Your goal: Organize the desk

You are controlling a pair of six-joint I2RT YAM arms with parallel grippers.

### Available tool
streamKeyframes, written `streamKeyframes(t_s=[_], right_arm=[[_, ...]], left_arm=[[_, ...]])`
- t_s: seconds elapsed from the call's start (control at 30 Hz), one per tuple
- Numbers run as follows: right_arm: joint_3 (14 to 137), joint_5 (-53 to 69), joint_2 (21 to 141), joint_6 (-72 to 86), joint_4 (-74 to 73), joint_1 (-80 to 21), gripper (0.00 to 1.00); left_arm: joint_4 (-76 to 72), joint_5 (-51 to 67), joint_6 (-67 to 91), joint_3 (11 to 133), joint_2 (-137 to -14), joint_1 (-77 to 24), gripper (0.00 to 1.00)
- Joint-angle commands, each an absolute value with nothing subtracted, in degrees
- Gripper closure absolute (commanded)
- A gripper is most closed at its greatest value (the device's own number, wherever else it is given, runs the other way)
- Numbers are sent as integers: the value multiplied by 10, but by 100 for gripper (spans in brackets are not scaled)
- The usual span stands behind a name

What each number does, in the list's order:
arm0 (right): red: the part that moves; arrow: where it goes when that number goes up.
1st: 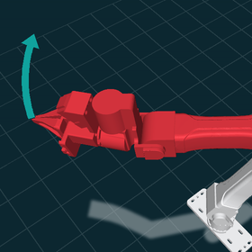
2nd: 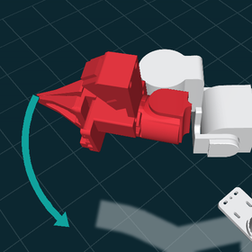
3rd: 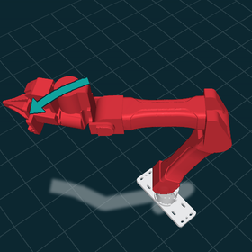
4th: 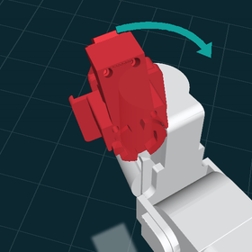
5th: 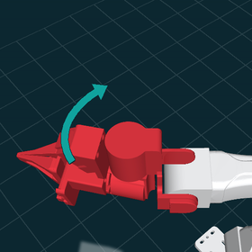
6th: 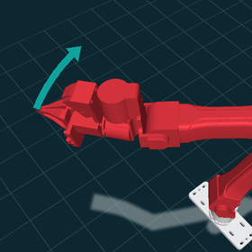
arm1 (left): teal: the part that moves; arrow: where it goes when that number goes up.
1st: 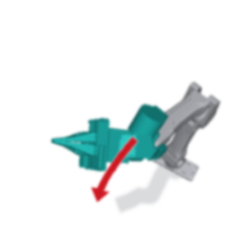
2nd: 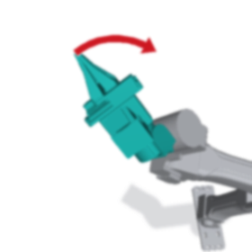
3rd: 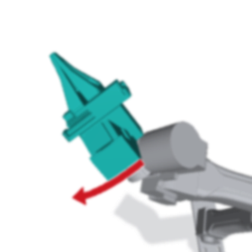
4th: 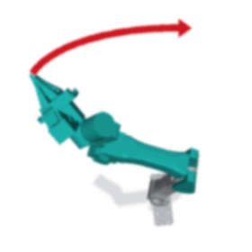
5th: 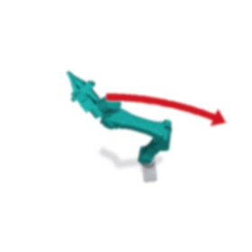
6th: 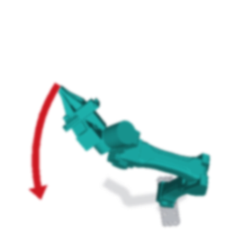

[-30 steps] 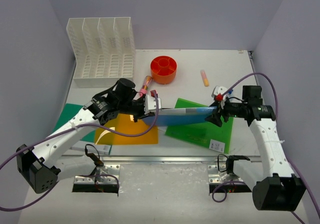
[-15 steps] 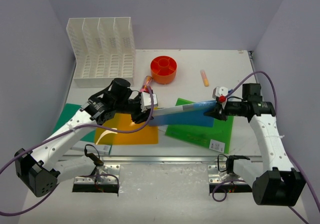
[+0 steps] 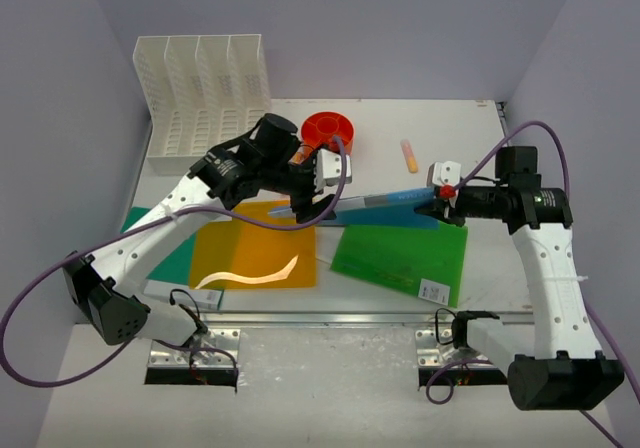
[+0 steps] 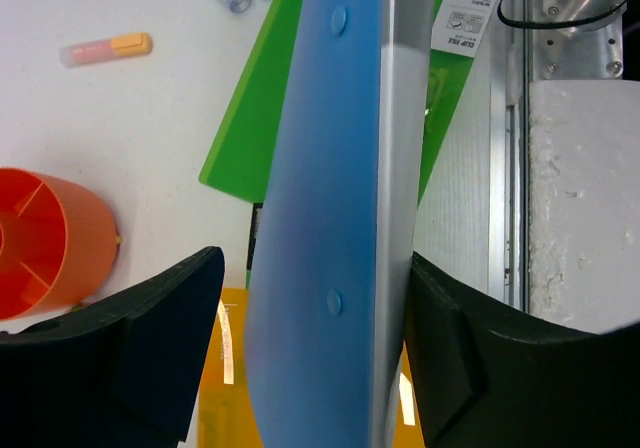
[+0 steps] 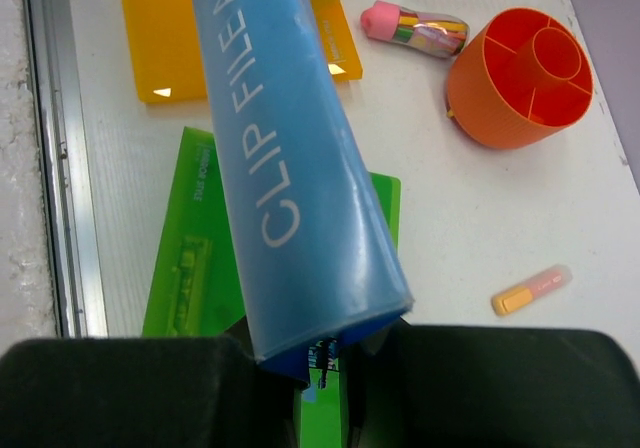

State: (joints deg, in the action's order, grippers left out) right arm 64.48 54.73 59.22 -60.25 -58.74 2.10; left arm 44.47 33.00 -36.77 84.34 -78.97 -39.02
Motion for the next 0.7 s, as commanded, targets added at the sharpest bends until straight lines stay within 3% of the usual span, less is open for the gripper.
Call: streamKeyframes(t_s=[0.0,0.33,0.67], right_arm=[[672,518,598,-601,-598,-9,100],[675,450,607,-527,-575,-63,100],[696,469,610,-499,-590,-66,100]], left_arm=[[488,266,-354,898,-835,-451,34],[510,198,-308,937,-907,-510,48],[473,204,-281,891,-907,-511,89]])
